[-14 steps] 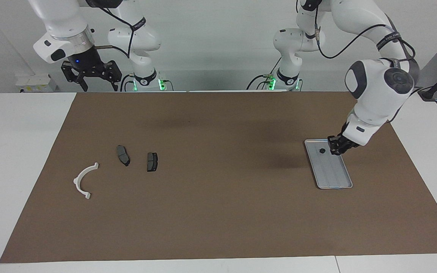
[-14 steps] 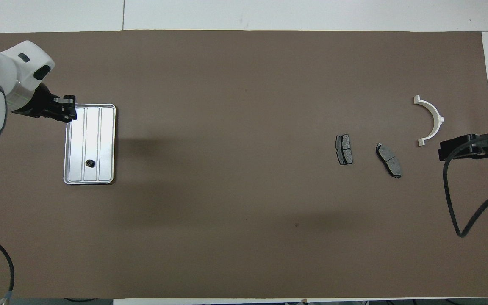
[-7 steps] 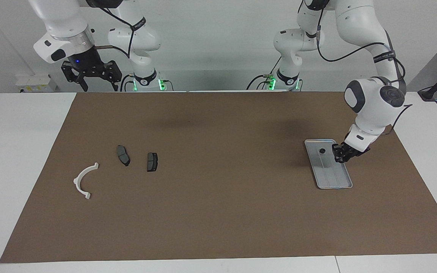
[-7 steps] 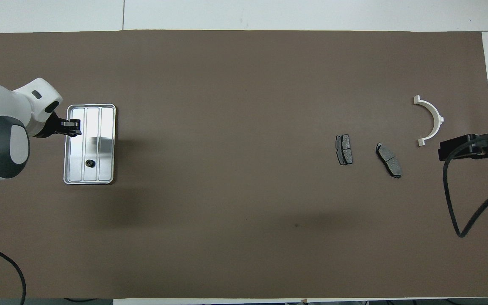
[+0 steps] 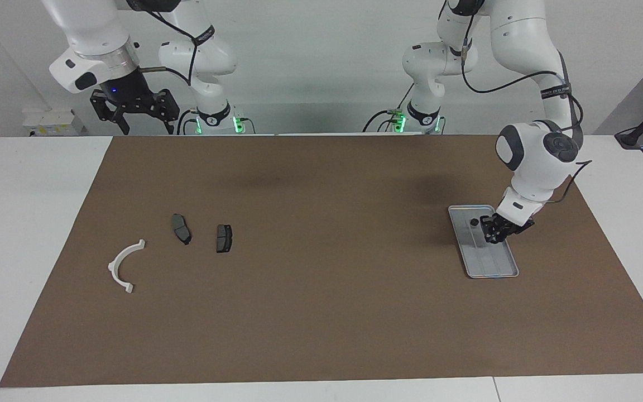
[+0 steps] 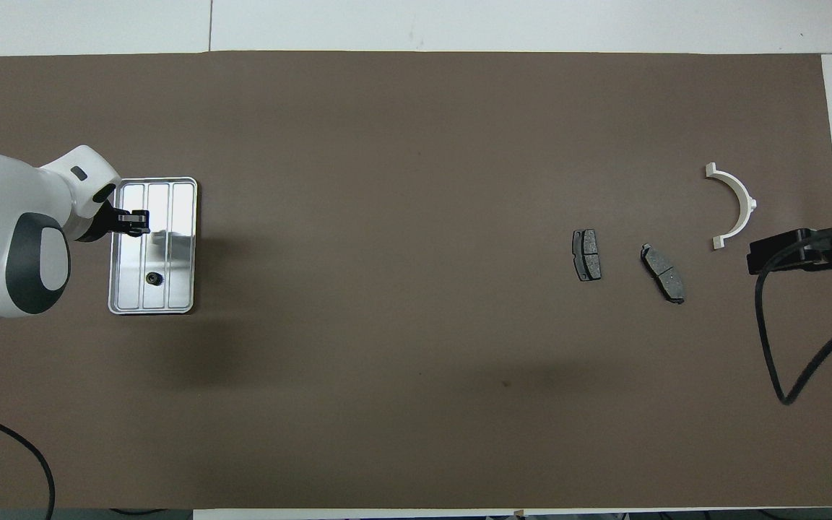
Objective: Pick bearing gear from pile to tray
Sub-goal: 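Open the left gripper to release the ring in the tray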
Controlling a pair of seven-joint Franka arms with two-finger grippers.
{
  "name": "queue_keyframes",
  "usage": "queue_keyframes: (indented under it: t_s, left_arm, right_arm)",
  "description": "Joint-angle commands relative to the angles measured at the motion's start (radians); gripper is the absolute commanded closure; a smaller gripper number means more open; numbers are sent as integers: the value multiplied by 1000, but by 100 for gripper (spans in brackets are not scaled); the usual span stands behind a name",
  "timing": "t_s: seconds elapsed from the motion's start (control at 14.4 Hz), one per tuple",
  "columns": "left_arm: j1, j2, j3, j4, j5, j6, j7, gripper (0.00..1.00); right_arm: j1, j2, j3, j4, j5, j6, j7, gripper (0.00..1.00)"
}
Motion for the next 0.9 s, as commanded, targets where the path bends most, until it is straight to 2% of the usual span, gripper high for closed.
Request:
queue_keyframes:
  t_s: [0.0,0.42,0.83]
  left_arm:
    - [-14,11,5,-34,-7,66,-19,100]
    - [-23,25,5,-66,-7,127,-41,100]
    - [-29,28,5,-77,-7,132,-47,100]
  right_arm:
    - [-2,-8,2,-3,19,4,13,0]
    - [-12,-8,0,-3,18,4,12,0]
    - [-13,-10,0,-2,19,4,12,0]
